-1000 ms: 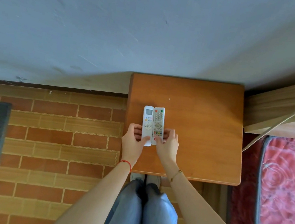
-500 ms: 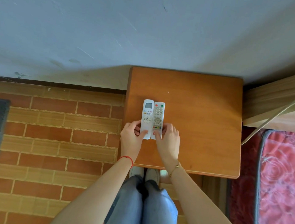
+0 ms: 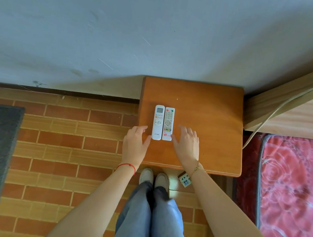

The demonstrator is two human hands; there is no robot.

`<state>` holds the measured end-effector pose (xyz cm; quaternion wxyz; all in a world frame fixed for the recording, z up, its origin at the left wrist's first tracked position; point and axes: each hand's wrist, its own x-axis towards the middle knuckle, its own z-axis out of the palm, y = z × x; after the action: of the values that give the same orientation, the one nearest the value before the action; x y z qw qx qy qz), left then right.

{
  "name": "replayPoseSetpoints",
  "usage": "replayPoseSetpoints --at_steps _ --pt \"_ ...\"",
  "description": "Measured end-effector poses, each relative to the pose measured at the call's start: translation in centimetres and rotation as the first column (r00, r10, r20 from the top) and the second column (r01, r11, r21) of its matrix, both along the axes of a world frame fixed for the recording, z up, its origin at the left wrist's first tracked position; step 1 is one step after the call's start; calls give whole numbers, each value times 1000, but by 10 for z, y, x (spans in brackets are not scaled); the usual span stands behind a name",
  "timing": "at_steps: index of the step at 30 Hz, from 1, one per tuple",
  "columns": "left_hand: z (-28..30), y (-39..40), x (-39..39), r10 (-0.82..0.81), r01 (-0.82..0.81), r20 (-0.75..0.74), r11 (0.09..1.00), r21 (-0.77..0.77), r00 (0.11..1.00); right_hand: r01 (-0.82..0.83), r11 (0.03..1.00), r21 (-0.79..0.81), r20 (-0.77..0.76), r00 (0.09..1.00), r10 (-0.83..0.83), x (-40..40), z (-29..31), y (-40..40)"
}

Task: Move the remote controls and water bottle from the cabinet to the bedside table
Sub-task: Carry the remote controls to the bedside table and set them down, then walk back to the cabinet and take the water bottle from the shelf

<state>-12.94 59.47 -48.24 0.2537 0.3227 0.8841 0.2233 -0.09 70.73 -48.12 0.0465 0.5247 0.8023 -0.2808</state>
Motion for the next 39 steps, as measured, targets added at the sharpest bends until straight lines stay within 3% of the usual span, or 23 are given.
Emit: replayPoseSetpoints --at_steps 9,23,31,39 --pt "139 -40 -17 -128 137 -197 990 33 972 -88 988 131 -43 995 94 20 138 -23" --pt "278 -132 -5 -122 137 -176 988 72 977 -114 976 187 -120 983 137 43 267 -79" --pt "305 -177 2 9 9 -200 996 89 980 -175 964 201 -172 963 210 41 294 -99" --pt "324 -247 13 273 -258 -185 961 102 944 -393 902 178 -179 889 422 11 312 -126"
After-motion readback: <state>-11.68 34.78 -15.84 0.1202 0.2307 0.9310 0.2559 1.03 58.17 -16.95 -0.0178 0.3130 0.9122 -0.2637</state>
